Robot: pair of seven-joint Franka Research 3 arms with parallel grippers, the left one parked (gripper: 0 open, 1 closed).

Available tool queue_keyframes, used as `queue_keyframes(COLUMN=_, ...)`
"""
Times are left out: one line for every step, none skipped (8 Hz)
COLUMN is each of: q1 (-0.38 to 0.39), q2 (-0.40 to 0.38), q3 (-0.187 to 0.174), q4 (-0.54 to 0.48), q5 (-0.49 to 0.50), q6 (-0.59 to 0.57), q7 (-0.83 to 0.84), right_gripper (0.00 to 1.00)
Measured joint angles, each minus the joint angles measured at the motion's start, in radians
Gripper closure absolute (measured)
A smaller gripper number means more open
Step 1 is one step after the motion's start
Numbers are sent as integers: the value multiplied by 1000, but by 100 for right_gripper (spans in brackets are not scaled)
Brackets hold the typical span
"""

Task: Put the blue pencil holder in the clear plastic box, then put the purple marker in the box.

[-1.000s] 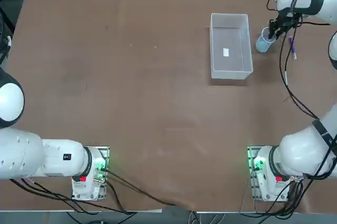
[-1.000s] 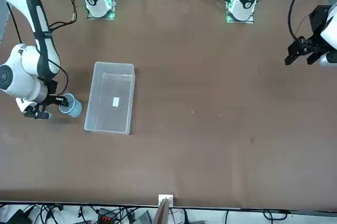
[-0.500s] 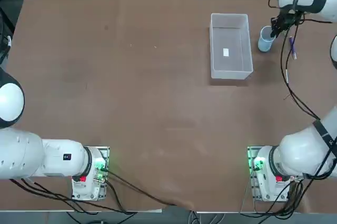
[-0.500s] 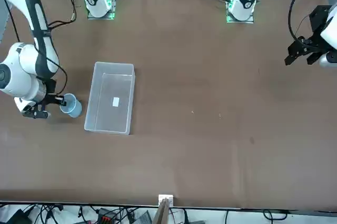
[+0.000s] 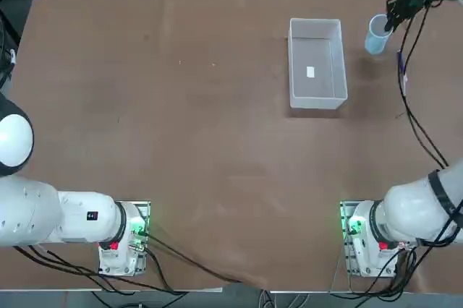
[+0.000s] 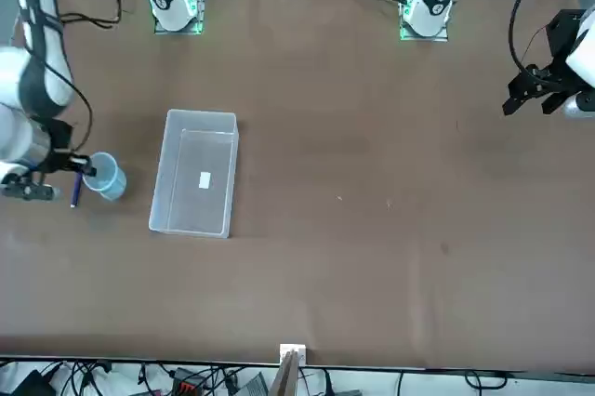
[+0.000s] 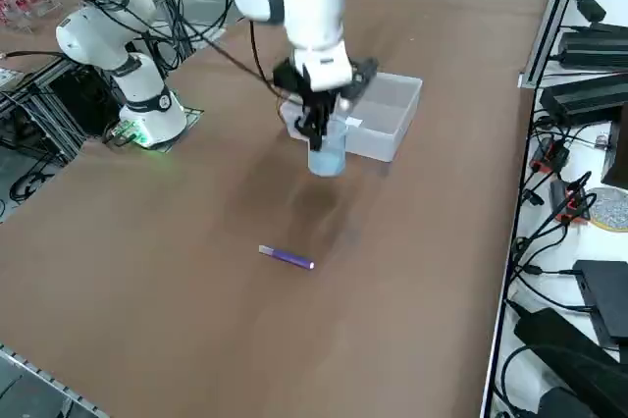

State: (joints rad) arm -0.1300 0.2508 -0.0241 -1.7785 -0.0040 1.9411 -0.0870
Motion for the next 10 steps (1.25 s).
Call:
queue_keyframes(q1=9, q2=-14, q3=9, q4=34, q5=57, q6=-50, q7=7, right_gripper=95)
queue_keyframes(q1=28, q2=-20, q3=15, q4=48, q5=120, q6=-71, q7=14, right_gripper=95)
queue_keyframes(q1=54, q2=-21, q3=18, q4=49, q5=158, q6=-75, q7=27, right_gripper=95)
queue_keyframes(q1=80, q2=-20, q3=21, q4=49, q5=188, q6=-77, q7=48, right_gripper=95)
queue_keyframes(q1=102, q2=-20, q3=22, q4=48, q5=224, q6=-80, q7=56, right_gripper=95)
queue_keyframes(q1=126, q2=-19, q3=24, q4=45, q5=247, q6=-83, q7=70, right_gripper=95)
queue_keyframes(q1=158, q2=-17, q3=25, q4=32, q5=254, q6=-83, q7=97, right_gripper=95)
queue_keyframes(q1=192, q2=-11, q3=26, q4=15, q5=255, q6=-79, q7=119, right_gripper=95)
queue_keyframes(q1=219, q2=-4, q3=26, q4=-8, q5=255, q6=-62, q7=131, right_gripper=95)
queue_keyframes(q1=235, q2=1, q3=26, q4=-34, q5=256, q6=-26, q7=132, right_gripper=95)
